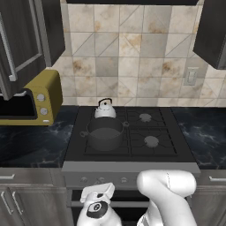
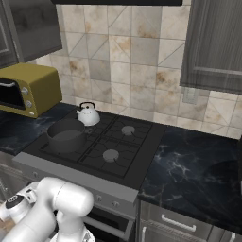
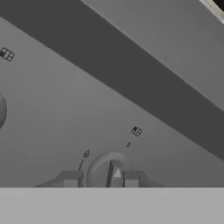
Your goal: Pick the kettle from the cabinet and place it on a stove burner. Then pick the pot from the counter and place it on another stove burner. Finally, turn both burners on.
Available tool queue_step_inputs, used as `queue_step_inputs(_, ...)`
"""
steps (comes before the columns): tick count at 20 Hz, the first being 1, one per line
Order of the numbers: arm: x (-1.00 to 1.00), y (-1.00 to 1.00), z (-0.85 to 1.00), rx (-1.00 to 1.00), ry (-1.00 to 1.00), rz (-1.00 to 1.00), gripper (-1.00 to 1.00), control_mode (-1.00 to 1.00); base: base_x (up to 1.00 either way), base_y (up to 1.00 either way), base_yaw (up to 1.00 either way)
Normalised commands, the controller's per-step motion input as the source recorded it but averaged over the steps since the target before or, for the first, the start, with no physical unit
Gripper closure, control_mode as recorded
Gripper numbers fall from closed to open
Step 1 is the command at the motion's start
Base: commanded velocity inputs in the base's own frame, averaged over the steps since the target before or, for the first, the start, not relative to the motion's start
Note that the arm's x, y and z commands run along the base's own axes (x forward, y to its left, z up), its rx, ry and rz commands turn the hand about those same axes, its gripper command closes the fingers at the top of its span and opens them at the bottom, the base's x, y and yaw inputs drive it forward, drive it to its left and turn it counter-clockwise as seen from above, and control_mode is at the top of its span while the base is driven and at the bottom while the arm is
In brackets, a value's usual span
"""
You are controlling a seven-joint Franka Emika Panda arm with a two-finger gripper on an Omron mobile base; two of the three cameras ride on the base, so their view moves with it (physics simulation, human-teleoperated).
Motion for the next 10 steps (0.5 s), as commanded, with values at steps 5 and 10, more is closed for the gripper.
queue_step_inputs(5, -0.01, 0.0, 0.08, -0.13, 0.05, -0.05, 1.0, -1.0, 0.0, 0.0, 0.0)
queue_step_inputs(10, 0.0, -0.01, 0.1, -0.15, 0.04, -0.04, 1.0, -1.0, 0.0, 0.0, 0.0)
